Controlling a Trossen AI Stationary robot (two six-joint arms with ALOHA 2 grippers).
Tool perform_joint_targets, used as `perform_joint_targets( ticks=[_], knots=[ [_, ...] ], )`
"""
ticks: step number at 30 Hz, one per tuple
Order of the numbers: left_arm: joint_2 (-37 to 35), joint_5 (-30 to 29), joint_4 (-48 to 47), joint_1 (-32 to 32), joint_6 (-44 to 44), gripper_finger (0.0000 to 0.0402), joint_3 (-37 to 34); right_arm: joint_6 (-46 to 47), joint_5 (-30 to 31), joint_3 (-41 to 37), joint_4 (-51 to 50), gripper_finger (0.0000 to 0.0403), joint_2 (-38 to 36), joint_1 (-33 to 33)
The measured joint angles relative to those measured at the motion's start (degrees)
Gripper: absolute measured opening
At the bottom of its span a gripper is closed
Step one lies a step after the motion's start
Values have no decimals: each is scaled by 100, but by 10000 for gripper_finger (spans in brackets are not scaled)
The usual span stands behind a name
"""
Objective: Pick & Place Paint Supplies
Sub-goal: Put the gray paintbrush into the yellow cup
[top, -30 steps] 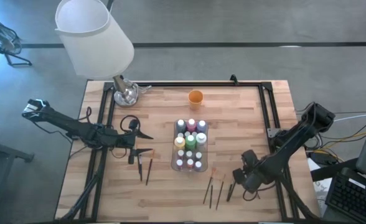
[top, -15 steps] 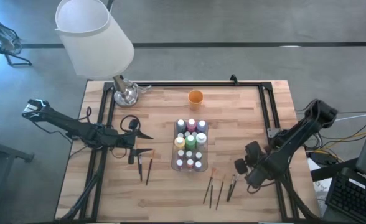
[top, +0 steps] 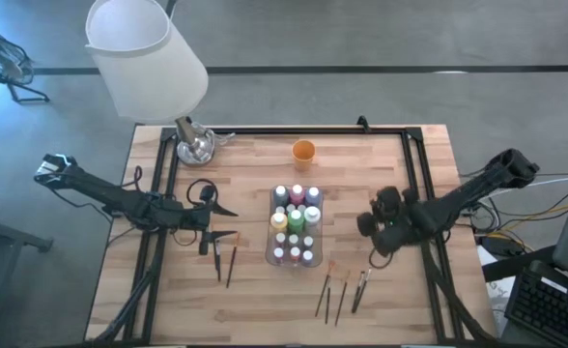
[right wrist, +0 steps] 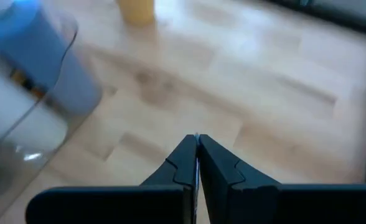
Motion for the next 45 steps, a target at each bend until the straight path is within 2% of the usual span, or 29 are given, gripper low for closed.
perform_joint_targets(
  ticks=[13,22,24,29,33,39,45],
  knots=[
    [0,-1,7,0,-1,222,0,-2889,298,-9,1029,8,-535,-1368],
    [1,-1,11,0,1,222,0,-5809,327,-11,3093,8,-817,-2504],
    [1,-1,11,0,-1,222,0,-6581,172,-11,3679,8,-866,-2731],
    [-1,0,9,0,1,222,0,-8487,-779,-101,5571,8,-903,-3246],
    [0,0,9,1,0,222,0,-9514,-2121,-369,7091,8,-903,-3754],
    [-1,-1,9,0,0,222,0,-9613,-4243,-1070,8917,8,-850,-4809],
    [0,-1,9,1,0,222,0,-9190,-5726,-1556,10499,8,-447,-5588]
  ],
)
